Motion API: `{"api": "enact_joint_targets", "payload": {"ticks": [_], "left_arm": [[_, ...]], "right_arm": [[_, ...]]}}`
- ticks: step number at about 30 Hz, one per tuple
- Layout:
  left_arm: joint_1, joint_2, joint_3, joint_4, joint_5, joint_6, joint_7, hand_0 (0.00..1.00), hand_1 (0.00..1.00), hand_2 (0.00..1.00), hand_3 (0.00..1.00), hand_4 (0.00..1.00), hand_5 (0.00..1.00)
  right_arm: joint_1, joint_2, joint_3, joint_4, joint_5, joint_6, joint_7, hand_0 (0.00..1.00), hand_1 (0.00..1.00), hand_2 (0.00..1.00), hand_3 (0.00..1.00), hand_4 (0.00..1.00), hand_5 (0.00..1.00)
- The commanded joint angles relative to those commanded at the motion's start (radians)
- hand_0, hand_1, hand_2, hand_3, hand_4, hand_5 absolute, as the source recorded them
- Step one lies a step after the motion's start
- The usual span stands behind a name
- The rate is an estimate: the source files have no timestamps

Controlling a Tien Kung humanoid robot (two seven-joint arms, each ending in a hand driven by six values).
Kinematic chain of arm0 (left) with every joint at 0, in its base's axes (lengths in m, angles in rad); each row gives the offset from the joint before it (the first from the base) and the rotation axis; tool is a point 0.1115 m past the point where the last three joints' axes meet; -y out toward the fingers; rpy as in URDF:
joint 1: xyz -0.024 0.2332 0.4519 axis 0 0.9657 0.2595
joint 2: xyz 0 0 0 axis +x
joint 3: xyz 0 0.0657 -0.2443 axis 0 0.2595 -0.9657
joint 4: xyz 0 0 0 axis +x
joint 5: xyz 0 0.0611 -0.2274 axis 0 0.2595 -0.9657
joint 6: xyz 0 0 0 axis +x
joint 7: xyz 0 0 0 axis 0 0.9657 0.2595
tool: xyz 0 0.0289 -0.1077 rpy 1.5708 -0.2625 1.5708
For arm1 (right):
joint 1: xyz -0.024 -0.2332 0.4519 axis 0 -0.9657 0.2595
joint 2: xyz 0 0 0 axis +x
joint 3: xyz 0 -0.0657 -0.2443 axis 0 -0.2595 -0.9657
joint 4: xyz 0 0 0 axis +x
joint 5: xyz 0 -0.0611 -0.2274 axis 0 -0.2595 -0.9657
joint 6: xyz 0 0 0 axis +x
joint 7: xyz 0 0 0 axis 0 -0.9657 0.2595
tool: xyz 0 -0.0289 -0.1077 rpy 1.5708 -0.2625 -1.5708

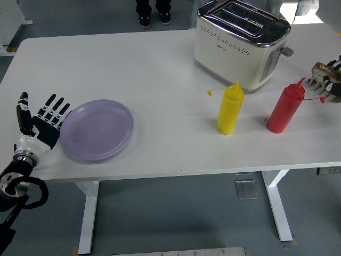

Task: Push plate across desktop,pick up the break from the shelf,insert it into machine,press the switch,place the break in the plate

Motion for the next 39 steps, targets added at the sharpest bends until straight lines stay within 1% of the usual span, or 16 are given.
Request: {"api": "enact_joint_targets", "payload": {"ticks": [16, 17, 22, 23, 28, 29, 39], "left_arm": [[-0.024, -0.009, 0.068, -0.012, -0.029, -0.001, 0.005, 0.840, 0.765, 0.716, 0.696, 0.811, 0.998], [-0.025, -0.010, 0.072, -0.012, -0.029, -0.001, 0.005, 0.840, 0.766, 0.716, 0.696, 0.808, 0.998], [-0.035, -0.015, 0.096, -0.011, -0.034, 0.000, 0.005, 0.840, 0.766, 0.716, 0.696, 0.808, 0.998], [-0.037, -0.015, 0.100, -0.010, -0.035, 0.000, 0.005, 0.840, 0.766, 0.717, 0.696, 0.808, 0.998], [-0.048, -0.020, 0.125, -0.008, -0.041, 0.000, 0.005, 0.840, 0.766, 0.717, 0.696, 0.808, 0.998], [-0.051, -0.021, 0.130, -0.008, -0.043, 0.000, 0.005, 0.839, 0.765, 0.716, 0.697, 0.808, 0.998], [-0.076, -0.036, 0.170, -0.005, -0.050, -0.001, 0.005, 0.839, 0.765, 0.716, 0.697, 0.807, 0.998]], "right_arm": [[0.002, 0.002, -0.009, -0.003, 0.000, -0.023, -0.011, 0.586, 0.593, 0.534, 0.564, 0.588, 0.184], [0.002, 0.002, -0.009, -0.004, 0.001, -0.024, -0.011, 0.571, 0.583, 0.519, 0.513, 0.533, 0.145], [0.003, 0.003, -0.013, -0.004, 0.008, -0.029, -0.013, 0.571, 0.583, 0.519, 0.513, 0.533, 0.145], [0.003, 0.003, -0.013, -0.004, 0.009, -0.029, -0.013, 0.566, 0.575, 0.514, 0.490, 0.368, 0.032], [0.004, 0.005, -0.015, -0.007, 0.011, -0.035, -0.014, 0.566, 0.575, 0.514, 0.490, 0.368, 0.032], [0.005, 0.005, -0.015, -0.007, 0.011, -0.036, -0.014, 0.562, 0.571, 0.508, 0.472, 0.320, 0.002], [0.006, 0.004, -0.014, 0.000, 0.026, -0.056, -0.012, 0.561, 0.566, 0.507, 0.462, 0.311, 0.002]]}}
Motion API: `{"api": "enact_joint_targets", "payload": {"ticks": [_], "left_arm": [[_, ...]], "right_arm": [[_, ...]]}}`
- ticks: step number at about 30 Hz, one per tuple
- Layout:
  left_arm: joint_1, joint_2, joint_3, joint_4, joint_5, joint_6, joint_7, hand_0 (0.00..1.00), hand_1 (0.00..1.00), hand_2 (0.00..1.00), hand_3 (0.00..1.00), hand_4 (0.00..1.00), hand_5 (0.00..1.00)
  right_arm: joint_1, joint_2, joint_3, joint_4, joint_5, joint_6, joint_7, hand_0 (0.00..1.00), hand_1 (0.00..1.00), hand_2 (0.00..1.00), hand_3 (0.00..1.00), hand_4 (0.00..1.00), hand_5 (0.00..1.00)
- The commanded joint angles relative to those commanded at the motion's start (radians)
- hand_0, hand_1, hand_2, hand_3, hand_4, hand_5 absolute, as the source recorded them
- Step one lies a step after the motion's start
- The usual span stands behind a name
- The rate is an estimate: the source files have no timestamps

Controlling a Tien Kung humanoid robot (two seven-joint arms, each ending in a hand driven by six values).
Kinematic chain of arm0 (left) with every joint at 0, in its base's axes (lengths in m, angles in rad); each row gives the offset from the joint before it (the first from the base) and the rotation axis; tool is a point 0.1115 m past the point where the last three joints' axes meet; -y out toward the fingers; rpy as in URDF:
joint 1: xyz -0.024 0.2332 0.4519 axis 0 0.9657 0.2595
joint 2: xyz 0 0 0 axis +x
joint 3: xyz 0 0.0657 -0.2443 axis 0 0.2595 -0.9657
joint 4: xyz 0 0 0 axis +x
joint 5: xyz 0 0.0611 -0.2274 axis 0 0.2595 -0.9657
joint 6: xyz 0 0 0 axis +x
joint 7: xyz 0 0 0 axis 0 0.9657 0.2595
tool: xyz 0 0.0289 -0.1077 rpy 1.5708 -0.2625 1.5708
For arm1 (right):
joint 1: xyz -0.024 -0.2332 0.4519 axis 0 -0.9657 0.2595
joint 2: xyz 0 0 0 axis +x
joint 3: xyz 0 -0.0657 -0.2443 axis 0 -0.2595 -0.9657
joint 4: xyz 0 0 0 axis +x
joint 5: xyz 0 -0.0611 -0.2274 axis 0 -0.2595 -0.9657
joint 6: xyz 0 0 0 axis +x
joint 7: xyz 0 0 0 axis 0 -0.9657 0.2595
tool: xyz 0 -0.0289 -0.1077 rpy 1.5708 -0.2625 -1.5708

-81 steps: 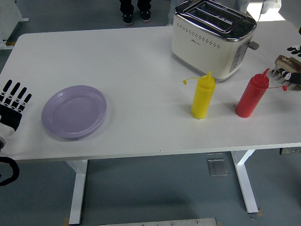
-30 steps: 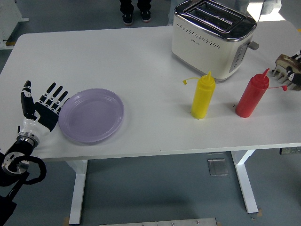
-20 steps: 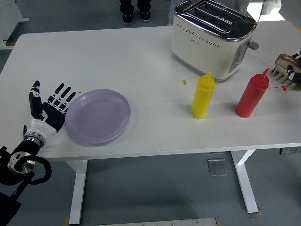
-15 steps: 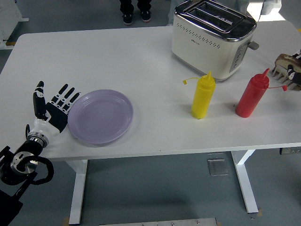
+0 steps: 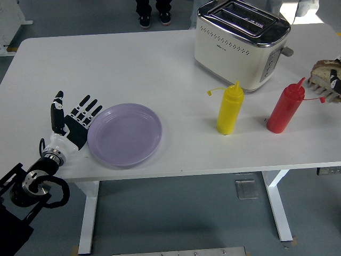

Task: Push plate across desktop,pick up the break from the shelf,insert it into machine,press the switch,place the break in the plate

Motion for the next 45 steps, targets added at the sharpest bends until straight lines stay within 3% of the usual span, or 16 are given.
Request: {"api": "enact_joint_targets", "payload": {"ticks": [22, 25, 26, 43, 45], "left_arm": [[-0.024, -0.010, 0.032, 0.007, -0.010, -0.001, -0.001, 0.840, 0.767, 0.717, 0.699, 0.806, 0.998], [-0.029, -0.012, 0.041, 0.008, -0.012, -0.001, -0.001, 0.840, 0.767, 0.717, 0.699, 0.806, 0.998], [-0.031, -0.012, 0.043, 0.008, -0.013, -0.001, 0.000, 0.840, 0.767, 0.717, 0.700, 0.805, 0.998], [-0.067, -0.018, 0.115, 0.006, -0.028, -0.001, 0.004, 0.840, 0.767, 0.718, 0.700, 0.805, 0.998], [-0.069, -0.019, 0.122, 0.005, -0.029, -0.001, 0.005, 0.840, 0.768, 0.718, 0.701, 0.803, 0.998]], "right_arm": [[0.000, -0.012, -0.005, 0.093, 0.157, -0.049, -0.059, 0.523, 0.543, 0.493, 0.430, 0.293, 0.002], [-0.002, -0.016, 0.001, 0.122, 0.178, -0.048, -0.078, 0.523, 0.543, 0.493, 0.430, 0.293, 0.002], [-0.002, -0.017, 0.003, 0.131, 0.182, -0.047, -0.083, 0.514, 0.535, 0.488, 0.413, 0.165, 0.002], [-0.006, -0.055, 0.041, 0.331, 0.305, -0.007, -0.181, 0.507, 0.532, 0.487, 0.405, 0.127, 0.002], [-0.002, -0.062, 0.041, 0.353, 0.315, -0.001, -0.196, 0.504, 0.529, 0.486, 0.405, 0.170, 0.002]]}}
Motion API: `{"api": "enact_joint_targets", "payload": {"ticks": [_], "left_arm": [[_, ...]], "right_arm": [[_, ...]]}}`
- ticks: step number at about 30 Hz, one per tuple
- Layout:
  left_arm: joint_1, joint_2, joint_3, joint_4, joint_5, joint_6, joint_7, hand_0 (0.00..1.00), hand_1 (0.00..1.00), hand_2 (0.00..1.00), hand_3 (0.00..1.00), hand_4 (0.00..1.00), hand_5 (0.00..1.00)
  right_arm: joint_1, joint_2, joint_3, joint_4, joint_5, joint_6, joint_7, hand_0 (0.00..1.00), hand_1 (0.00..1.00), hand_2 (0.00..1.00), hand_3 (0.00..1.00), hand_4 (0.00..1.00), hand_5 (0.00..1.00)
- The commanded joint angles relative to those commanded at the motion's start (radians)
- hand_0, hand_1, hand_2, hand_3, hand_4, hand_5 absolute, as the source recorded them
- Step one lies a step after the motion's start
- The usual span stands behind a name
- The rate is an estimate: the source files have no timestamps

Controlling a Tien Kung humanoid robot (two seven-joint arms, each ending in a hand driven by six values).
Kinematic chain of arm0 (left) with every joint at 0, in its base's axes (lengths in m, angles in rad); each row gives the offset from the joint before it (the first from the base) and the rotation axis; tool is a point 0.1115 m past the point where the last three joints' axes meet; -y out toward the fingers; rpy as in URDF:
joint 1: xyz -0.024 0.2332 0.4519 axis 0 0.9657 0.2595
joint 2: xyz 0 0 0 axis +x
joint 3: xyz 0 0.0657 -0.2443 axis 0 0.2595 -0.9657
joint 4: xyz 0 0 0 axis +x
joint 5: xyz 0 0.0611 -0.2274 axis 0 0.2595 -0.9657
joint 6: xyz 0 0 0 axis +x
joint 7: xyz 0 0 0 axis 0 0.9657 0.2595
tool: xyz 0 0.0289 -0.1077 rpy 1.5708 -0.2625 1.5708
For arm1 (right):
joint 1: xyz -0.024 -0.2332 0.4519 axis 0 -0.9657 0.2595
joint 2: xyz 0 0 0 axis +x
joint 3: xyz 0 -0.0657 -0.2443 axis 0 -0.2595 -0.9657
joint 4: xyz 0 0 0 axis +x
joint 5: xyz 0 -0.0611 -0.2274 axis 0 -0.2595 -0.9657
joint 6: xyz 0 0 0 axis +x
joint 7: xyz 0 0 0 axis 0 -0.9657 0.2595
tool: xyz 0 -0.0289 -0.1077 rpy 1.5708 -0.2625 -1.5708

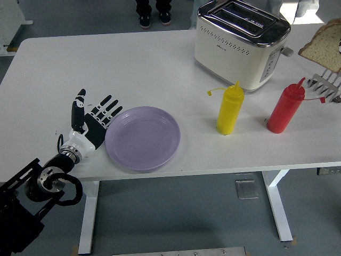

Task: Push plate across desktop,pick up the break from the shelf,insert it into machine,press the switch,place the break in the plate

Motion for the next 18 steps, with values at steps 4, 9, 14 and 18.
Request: {"api": "enact_joint_targets", "payload": {"ticks": [4, 9, 14, 18], "left_arm": [[-0.005, -0.001, 0.010, -0.001, -0.002, 0.000, 0.000, 0.840, 0.768, 0.718, 0.701, 0.803, 0.998], [-0.010, -0.002, 0.018, -0.001, -0.003, 0.001, -0.001, 0.840, 0.768, 0.718, 0.701, 0.802, 0.998], [-0.014, -0.003, 0.026, -0.002, -0.005, 0.001, 0.000, 0.840, 0.768, 0.718, 0.701, 0.801, 0.998], [-0.016, -0.003, 0.031, -0.003, -0.007, 0.000, 0.001, 0.840, 0.768, 0.718, 0.701, 0.801, 0.998]], "right_arm": [[0.011, -0.017, -0.006, 0.041, 0.022, 0.012, -0.030, 0.504, 0.529, 0.486, 0.405, 0.170, 0.002], [0.037, -0.043, -0.022, 0.086, 0.051, 0.025, -0.064, 0.501, 0.527, 0.484, 0.405, 0.195, 0.002], [0.075, -0.069, -0.042, 0.125, 0.092, 0.035, -0.093, 0.493, 0.526, 0.484, 0.406, 0.144, 0.002], [0.103, -0.085, -0.058, 0.153, 0.129, 0.043, -0.113, 0.490, 0.523, 0.485, 0.403, 0.136, 0.002]]}}
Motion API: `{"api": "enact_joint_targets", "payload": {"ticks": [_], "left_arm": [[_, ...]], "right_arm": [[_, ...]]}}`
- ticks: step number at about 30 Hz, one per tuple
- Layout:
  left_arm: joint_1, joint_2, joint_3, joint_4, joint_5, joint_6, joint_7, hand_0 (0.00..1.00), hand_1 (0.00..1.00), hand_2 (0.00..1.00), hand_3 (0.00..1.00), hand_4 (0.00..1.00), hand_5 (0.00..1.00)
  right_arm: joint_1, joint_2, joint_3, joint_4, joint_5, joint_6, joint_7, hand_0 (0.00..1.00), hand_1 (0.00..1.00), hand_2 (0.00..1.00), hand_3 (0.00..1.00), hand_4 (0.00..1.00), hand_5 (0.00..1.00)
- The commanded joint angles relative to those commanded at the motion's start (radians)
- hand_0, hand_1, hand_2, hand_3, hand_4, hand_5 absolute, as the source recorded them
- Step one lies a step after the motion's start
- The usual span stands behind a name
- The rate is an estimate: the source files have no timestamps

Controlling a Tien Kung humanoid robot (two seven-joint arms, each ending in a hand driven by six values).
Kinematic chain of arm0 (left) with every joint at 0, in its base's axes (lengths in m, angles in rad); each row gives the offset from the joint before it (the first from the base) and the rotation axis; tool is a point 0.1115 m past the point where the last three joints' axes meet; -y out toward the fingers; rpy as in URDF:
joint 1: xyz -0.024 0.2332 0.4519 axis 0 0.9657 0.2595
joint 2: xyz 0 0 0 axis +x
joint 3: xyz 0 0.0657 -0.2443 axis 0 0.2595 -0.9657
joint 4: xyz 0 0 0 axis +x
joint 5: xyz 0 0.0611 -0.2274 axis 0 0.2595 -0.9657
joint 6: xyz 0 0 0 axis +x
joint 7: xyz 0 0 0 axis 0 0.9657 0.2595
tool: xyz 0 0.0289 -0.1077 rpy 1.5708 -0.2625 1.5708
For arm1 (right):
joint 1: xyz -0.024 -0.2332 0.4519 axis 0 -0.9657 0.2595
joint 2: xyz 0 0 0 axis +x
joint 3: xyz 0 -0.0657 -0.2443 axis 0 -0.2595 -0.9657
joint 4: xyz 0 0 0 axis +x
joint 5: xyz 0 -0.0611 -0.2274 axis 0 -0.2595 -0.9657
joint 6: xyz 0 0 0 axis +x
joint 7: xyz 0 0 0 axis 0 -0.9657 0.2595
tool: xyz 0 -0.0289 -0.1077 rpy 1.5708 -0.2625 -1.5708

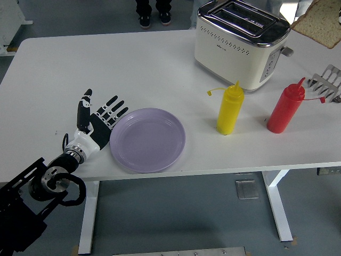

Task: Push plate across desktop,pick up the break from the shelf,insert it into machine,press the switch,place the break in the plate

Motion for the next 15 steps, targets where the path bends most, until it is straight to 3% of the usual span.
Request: {"api": "enact_joint_targets", "payload": {"ticks": [15], "left_arm": [[-0.013, 0.000, 0.014, -0.004, -0.008, -0.001, 0.004, 0.840, 0.768, 0.718, 0.702, 0.799, 0.998]], "right_arm": [[0.150, -0.020, -0.130, 0.034, 0.141, 0.015, -0.028, 0.488, 0.521, 0.485, 0.405, 0.132, 0.002]]}}
